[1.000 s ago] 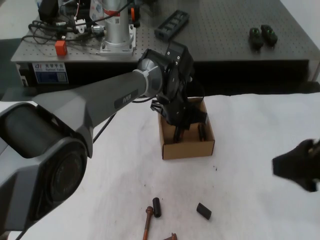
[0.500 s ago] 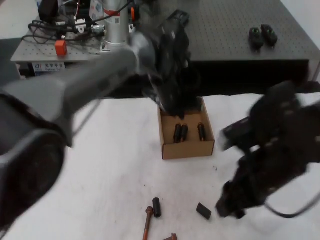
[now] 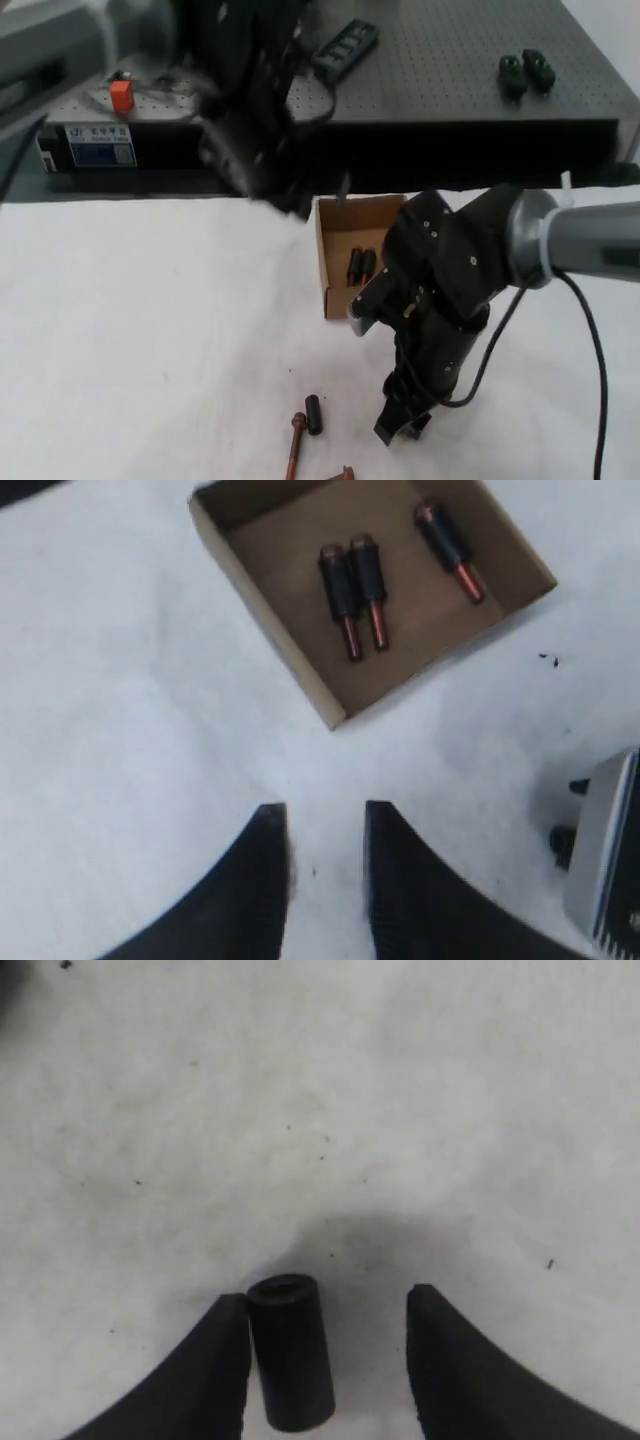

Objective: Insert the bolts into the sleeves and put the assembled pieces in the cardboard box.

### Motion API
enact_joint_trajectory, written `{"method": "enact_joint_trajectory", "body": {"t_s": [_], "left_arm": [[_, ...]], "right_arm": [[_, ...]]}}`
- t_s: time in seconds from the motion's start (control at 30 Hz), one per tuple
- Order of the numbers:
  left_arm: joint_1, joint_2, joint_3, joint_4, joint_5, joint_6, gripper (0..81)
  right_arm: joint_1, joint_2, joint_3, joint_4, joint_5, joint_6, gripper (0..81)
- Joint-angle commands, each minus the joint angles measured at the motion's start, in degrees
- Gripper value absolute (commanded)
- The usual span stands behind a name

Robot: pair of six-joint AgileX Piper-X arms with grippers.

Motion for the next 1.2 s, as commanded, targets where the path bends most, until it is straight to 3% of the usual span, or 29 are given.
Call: {"method": "enact_joint_trajectory", "body": {"t_s": [0.0,0.23,0.3,0.4,0.53,0.83,1.07,1.17], "left_arm": [[-0.1,-5.2,6.9,-1.3,-0.5,-0.2,20.4],[-0.1,-8.4,15.3,-1.9,0.0,-0.4,20.4],[-0.1,-8.5,16.7,-1.9,0.2,-0.6,20.4],[-0.1,-8.5,17.4,-1.9,2.3,-0.6,20.4],[-0.7,-8.5,17.5,-3.0,7.3,-0.9,20.4],[-5.6,-6.1,17.5,-3.3,6.7,-2.3,20.6],[-6.8,0.1,17.5,-3.3,4.4,-6.4,36.7],[-6.8,2.6,17.5,-3.1,4.4,-7.1,36.8]], "right_arm": [[0.1,0.4,-0.5,0.2,0.3,-0.6,31.6],[0.1,3.0,-0.6,0.7,0.0,-0.6,29.1],[0.1,2.8,-0.6,1.3,0.3,-0.6,20.4],[0.1,1.7,-0.6,1.5,0.3,-0.6,0.6],[-0.2,-1.7,-0.5,3.0,1.8,-0.2,1.4],[-2.6,-24.2,9.6,3.7,0.3,8.2,1.4],[-2.8,-40.0,16.5,5.5,0.3,12.4,1.4],[-2.8,-43.6,17.6,6.8,0.3,13.9,1.4]]}}
